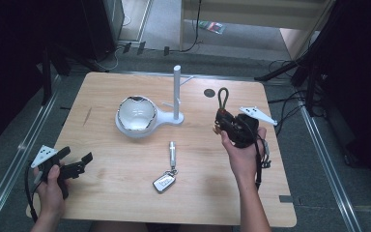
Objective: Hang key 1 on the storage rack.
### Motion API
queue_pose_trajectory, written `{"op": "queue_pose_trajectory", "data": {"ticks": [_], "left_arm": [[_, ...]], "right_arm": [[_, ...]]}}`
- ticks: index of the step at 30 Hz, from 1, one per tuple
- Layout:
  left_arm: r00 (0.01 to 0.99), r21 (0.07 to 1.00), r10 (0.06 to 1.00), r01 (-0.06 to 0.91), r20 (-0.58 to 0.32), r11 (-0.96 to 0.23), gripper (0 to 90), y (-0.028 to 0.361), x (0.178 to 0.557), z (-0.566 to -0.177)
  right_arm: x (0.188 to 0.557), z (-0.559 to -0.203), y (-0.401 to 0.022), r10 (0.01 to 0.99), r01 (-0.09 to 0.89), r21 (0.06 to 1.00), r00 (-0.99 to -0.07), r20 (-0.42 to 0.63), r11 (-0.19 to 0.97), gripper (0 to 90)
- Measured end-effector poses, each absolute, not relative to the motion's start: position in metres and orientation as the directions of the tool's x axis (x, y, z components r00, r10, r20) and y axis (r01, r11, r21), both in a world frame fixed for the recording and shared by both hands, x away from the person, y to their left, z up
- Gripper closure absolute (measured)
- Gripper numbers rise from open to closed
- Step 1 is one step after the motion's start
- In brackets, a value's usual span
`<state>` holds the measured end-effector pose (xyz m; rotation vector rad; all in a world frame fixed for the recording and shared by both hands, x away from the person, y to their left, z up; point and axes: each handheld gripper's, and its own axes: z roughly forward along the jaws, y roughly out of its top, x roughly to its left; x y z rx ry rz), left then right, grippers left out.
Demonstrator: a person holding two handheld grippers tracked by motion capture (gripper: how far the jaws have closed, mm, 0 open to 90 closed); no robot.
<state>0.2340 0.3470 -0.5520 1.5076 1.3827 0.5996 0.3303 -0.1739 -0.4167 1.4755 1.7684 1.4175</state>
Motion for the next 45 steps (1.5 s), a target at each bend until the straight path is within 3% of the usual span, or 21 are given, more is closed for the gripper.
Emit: {"op": "queue_pose_trajectory", "data": {"ticks": [8, 23, 45], "left_arm": [[0.233, 0.879, 0.941, 0.464, -0.244, 0.113, 1.7, 0.347, 0.234, -0.552], [0.233, 0.882, 0.944, 0.459, -0.232, 0.103, 1.7, 0.347, 0.234, -0.552], [0.232, 0.883, 0.945, 0.458, -0.232, 0.104, 1.7, 0.347, 0.234, -0.552]], "right_arm": [[0.338, -0.413, -0.167, 0.875, 0.410, 0.907, -0.401, 0.272, -0.094, 70.2], [0.349, -0.411, -0.148, 0.881, 0.359, 0.933, -0.431, 0.195, -0.031, 70.2], [0.369, -0.417, -0.131, 0.858, 0.362, 0.931, -0.466, 0.218, -0.040, 69.7]]}}
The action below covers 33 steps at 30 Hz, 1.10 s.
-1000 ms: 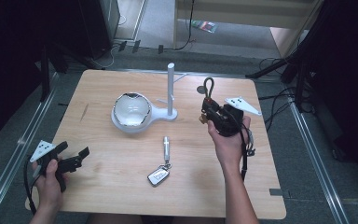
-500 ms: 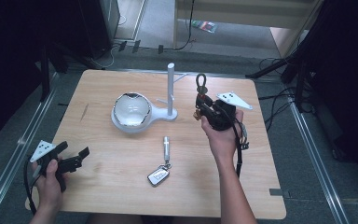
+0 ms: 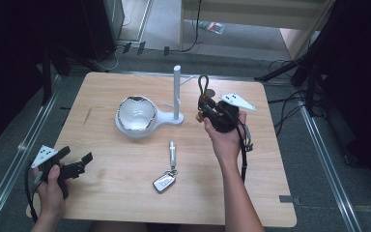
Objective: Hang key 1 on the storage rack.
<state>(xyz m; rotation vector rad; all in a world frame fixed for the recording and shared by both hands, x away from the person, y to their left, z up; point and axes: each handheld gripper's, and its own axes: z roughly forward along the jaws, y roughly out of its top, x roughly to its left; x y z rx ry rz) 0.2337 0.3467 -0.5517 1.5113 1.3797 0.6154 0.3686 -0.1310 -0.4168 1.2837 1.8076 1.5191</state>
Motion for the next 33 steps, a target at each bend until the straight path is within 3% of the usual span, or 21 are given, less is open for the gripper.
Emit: {"op": "queue_pose_trajectory", "data": {"ticks": [25, 33], "left_arm": [[0.233, 0.882, 0.943, 0.459, -0.237, 0.108, 1.7, 0.347, 0.234, -0.552], [0.233, 0.883, 0.943, 0.457, -0.238, 0.110, 1.7, 0.347, 0.234, -0.552]], "right_arm": [[0.407, -0.422, -0.120, 0.800, 0.449, 0.893, -0.531, 0.281, -0.015, 69.9], [0.416, -0.420, -0.120, 0.783, 0.488, 0.871, -0.521, 0.340, -0.054, 69.8]]}}
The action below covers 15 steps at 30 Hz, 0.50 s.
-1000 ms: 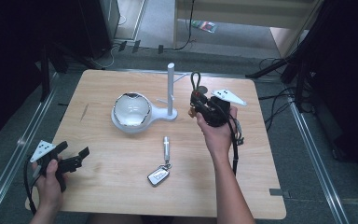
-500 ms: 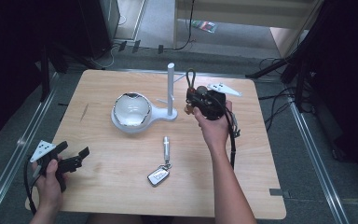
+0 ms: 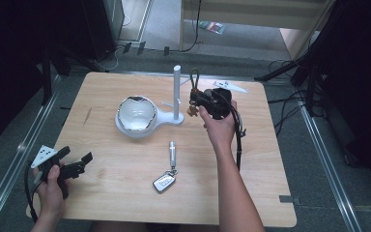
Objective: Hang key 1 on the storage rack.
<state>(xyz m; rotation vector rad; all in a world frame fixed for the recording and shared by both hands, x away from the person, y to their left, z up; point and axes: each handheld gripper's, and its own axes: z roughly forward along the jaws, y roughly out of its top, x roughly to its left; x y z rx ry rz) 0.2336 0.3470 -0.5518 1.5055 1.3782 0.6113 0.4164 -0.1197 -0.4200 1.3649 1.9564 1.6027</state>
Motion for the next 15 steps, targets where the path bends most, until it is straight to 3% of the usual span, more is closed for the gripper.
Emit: {"op": "queue_pose_trajectory", "data": {"ticks": [15], "left_arm": [[0.234, 0.883, 0.943, 0.457, -0.238, 0.110, 1.7, 0.3470, 0.2337, -0.5518]], "right_arm": [[0.4231, -0.4231, -0.1182, 0.761, 0.525, 0.850, -0.537, 0.364, -0.036, 69.8]]}}
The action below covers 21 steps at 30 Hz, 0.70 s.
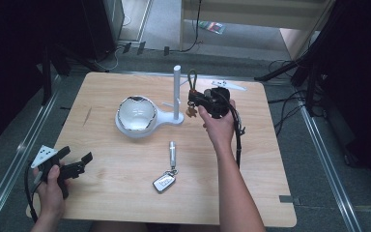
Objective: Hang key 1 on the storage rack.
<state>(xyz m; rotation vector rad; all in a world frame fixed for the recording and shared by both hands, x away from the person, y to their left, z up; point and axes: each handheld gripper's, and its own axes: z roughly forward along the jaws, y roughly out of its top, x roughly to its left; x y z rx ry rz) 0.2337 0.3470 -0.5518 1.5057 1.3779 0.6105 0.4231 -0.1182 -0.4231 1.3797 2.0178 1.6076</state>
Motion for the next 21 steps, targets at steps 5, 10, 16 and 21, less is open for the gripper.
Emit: {"op": "queue_pose_trajectory", "data": {"ticks": [5, 10, 16, 21], "left_arm": [[0.233, 0.883, 0.943, 0.456, -0.238, 0.111, 1.7, 0.3470, 0.2336, -0.5518], [0.233, 0.883, 0.943, 0.456, -0.238, 0.110, 1.7, 0.3471, 0.2336, -0.5518], [0.233, 0.883, 0.942, 0.457, -0.241, 0.112, 1.7, 0.3472, 0.2336, -0.5518], [0.231, 0.883, 0.943, 0.456, -0.240, 0.113, 1.7, 0.3470, 0.2335, -0.5518]], "right_arm": [[0.4262, -0.4245, -0.1174, 0.753, 0.543, 0.839, -0.540, 0.376, -0.029, 69.8], [0.4279, -0.4264, -0.1142, 0.746, 0.554, 0.832, -0.546, 0.381, -0.019, 69.8], [0.4277, -0.4272, -0.1130, 0.749, 0.560, 0.829, -0.547, 0.375, -0.006, 69.7], [0.4290, -0.4279, -0.1128, 0.747, 0.568, 0.823, -0.548, 0.376, 0.002, 69.7]]}}
